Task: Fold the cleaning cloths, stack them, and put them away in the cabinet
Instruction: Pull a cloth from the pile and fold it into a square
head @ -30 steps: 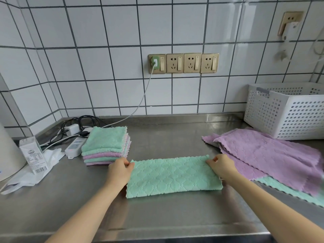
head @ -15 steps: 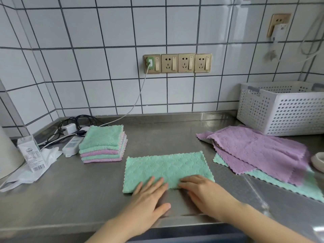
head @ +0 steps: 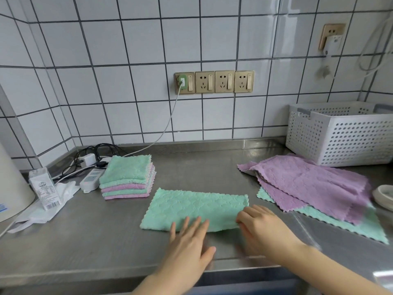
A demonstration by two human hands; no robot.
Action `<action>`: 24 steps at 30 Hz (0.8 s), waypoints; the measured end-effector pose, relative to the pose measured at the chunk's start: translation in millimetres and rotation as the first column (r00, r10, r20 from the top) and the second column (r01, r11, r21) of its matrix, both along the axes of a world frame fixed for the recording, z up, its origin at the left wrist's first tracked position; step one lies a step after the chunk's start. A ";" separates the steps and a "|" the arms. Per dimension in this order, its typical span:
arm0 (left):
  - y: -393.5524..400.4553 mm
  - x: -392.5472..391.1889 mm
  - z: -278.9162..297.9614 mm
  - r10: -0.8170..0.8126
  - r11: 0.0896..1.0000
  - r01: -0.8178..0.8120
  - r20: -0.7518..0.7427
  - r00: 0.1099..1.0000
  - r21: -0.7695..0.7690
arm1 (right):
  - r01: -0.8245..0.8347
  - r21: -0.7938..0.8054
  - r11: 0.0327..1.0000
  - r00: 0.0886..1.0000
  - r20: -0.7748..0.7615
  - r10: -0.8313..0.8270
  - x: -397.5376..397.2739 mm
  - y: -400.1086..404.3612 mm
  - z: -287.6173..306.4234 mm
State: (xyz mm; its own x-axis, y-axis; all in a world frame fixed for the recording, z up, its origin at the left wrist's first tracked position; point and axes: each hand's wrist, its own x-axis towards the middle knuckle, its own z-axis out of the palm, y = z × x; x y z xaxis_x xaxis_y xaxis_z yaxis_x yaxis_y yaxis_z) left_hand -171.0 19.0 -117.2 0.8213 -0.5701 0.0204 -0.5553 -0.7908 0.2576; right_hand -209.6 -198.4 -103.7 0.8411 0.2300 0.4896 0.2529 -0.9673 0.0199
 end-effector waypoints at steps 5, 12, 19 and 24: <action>-18.7 8.9 1.2 -0.170 0.937 0.120 -0.127 0.977 -0.328 | -0.254 0.239 0.937 0.944 -0.148 0.294 -38.4 42.6 31.7; 7.8 17.3 20.6 -0.199 0.894 -0.004 -0.407 0.891 -0.448 | 0.087 0.597 0.797 0.986 -0.164 0.015 -26.5 -15.3 33.3; 25.4 30.4 18.3 0.029 0.886 -0.243 -0.477 0.879 -0.394 | -0.026 0.584 0.811 0.941 -0.260 0.217 -22.9 8.7 -2.9; 18.1 27.4 24.0 0.019 0.829 -0.323 -0.554 0.832 -0.456 | -0.020 0.814 0.580 0.946 -0.172 0.274 -14.0 31.8 2.3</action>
